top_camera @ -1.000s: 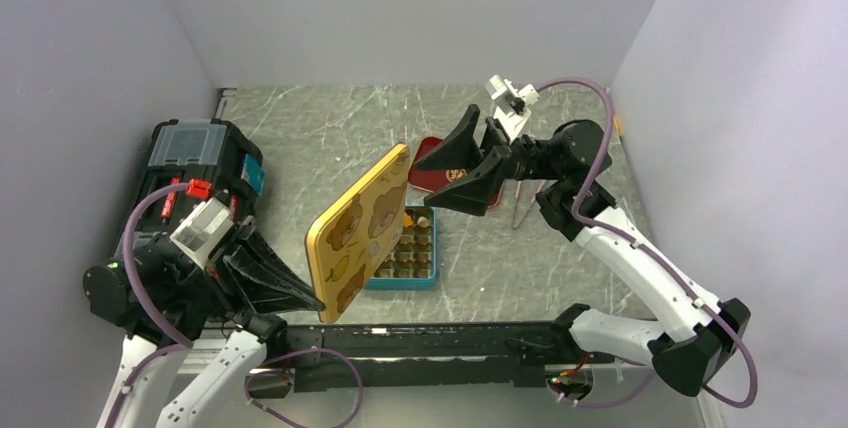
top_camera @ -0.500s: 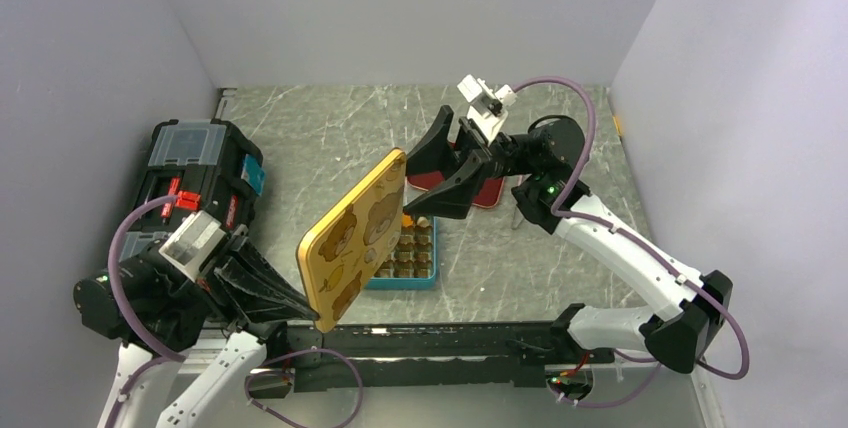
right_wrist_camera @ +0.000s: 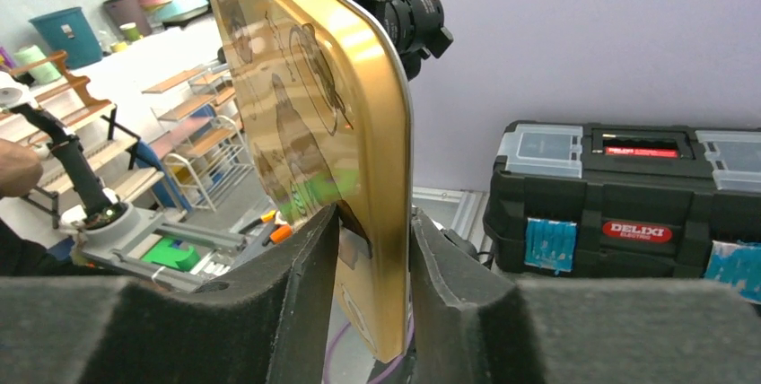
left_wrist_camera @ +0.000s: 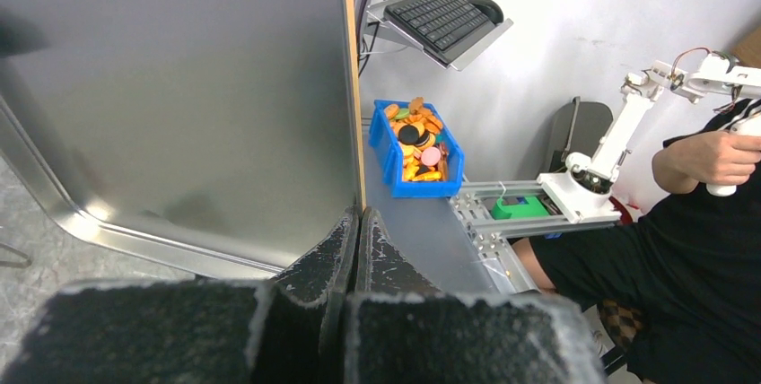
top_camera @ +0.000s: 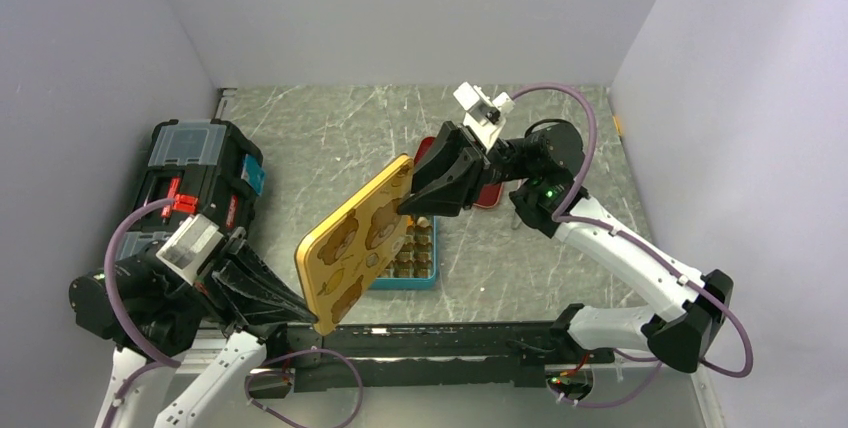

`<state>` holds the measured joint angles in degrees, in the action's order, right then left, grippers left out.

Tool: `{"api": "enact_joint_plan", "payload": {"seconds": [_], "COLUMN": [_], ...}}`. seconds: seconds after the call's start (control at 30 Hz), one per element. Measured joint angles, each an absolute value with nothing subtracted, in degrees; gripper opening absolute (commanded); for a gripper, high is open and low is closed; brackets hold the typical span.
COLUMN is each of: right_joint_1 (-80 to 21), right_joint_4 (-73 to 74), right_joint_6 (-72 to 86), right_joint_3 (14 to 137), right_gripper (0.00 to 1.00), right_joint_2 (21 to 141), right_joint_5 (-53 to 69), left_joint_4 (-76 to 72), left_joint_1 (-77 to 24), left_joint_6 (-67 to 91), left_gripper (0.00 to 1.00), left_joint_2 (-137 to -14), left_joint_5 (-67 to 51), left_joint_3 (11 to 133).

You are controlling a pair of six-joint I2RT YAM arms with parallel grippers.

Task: Pack the cookies

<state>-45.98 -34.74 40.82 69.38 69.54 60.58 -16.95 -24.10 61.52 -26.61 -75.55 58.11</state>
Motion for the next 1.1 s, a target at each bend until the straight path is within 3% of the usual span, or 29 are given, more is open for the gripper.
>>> {"api": "enact_joint_plan", "payload": {"seconds": [0.2,0.33,0.5,0.6,0.83,1.1], "right_joint_1": [-46.0,-46.0,-46.0,-46.1,-46.1,-46.2], "right_joint_4": [-34.2,-33.6,-32.4,-31.2,-28.1,-23.4], "right_joint_6": [40.1,39.7,39.3,38.6,36.0,33.4], "right_joint_3": [69.4,69.4,69.4,69.3,68.8,68.8], "right_gripper": [0.21,0.19,0.14,0.11,0.00,0.00], "right_joint_2": [68.5,67.7,66.8,65.6,62.3,60.8], "right_joint_5": [61.1,61.1,61.3,61.6,61.7,61.7], "left_joint_4": [-14.0,-9.6,-4.4,-0.8,5.8,10.6], "left_joint_1": [-24.4,-24.5,-24.5,-24.4,-24.5,-24.4], "left_joint_6": [59.1,55.5,50.7,47.6,42.1,38.0], "left_gripper": [0.00,0.08,0.31,0.35,0.37,0.42], "left_joint_2": [-26.3,-26.3,-27.1,-28.4,-31.3,-32.9], "left_joint_5": [-75.8,-75.8,-75.6,-75.1,-74.1,-72.4], "left_joint_3": [58.9,60.2,62.2,63.9,66.9,67.7]}}
